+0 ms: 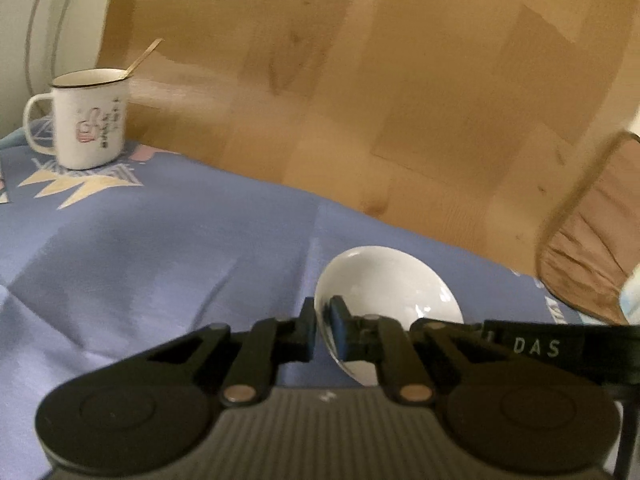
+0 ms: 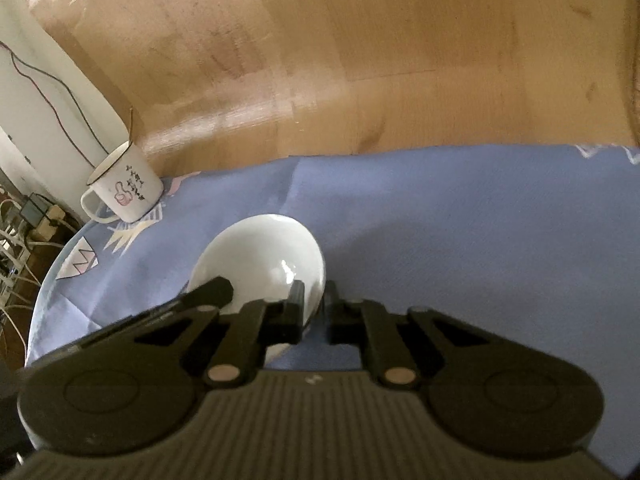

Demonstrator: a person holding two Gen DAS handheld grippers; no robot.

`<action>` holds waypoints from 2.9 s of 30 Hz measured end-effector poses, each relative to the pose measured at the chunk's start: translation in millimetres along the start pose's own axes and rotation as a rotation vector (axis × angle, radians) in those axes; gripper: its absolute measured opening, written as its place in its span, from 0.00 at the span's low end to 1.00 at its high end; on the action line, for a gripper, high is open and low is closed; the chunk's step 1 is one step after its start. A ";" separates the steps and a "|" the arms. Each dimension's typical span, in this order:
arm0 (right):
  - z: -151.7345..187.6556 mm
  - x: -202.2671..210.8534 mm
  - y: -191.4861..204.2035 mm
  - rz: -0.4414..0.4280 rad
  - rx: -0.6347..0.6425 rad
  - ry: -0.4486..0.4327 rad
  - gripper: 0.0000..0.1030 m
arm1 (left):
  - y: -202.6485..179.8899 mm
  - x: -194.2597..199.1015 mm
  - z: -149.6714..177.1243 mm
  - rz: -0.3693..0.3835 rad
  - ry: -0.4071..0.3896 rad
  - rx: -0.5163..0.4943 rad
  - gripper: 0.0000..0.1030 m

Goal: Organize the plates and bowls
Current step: 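Grasp a white bowl rim with the left tool while the right tool grasps another bowl, then lower the held bowls onto the bowl stacks by the window with both tools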

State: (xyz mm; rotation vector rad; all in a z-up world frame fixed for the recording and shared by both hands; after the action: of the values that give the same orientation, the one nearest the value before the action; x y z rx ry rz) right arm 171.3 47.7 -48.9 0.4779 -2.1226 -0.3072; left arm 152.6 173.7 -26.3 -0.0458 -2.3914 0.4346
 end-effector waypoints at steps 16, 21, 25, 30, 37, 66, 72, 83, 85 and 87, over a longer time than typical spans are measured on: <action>55.7 74.0 -49.5 0.118 -0.104 -0.157 0.13 | -83.7 18.1 44.7 0.160 0.026 -0.260 0.10; 61.1 85.5 -62.1 0.134 -0.132 -0.170 0.13 | -97.2 18.1 54.7 0.169 0.038 -0.294 0.11; 62.8 98.6 -66.7 0.138 -0.127 -0.198 0.13 | -111.9 28.5 54.9 0.173 0.031 -0.303 0.11; 63.8 125.2 -82.7 0.150 -0.131 -0.261 0.12 | -146.4 38.1 54.5 0.193 0.035 -0.305 0.10; 67.5 186.7 -134.2 0.220 -0.174 -0.394 0.12 | -237.3 43.2 61.6 0.308 0.065 -0.363 0.10; 99.9 273.2 -240.8 0.372 -0.334 -0.630 0.41 | -349.9 21.5 92.8 0.260 0.067 -0.499 0.37; 107.0 271.0 -239.3 0.357 -0.352 -0.609 0.41 | -345.5 24.9 97.7 0.241 0.064 -0.523 0.39; 109.9 267.7 -231.8 0.321 -0.363 -0.585 0.41 | -334.8 29.3 102.7 0.227 0.054 -0.549 0.44; 109.8 266.8 -231.3 0.319 -0.366 -0.581 0.41 | -332.7 29.4 102.4 0.222 0.053 -0.551 0.46; 109.6 266.1 -230.7 0.316 -0.368 -0.578 0.41 | -330.7 29.3 102.0 0.219 0.052 -0.552 0.48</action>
State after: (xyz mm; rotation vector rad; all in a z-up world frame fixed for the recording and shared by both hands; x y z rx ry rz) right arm -5.1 -273.2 -4.4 -0.1909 -2.5688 -0.6996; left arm 92.2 -164.2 27.0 -0.5625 -2.3931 -0.1396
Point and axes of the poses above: each gripper's, at about its wrist camera, not at the fingertips, and x roughly against the way its jaws point, y to its left, z to its underside, the point moved 7 cm from there along -x, roughly the way its jaws point, and after that the axes turned 2 degrees about y, right-handed, at the moved point
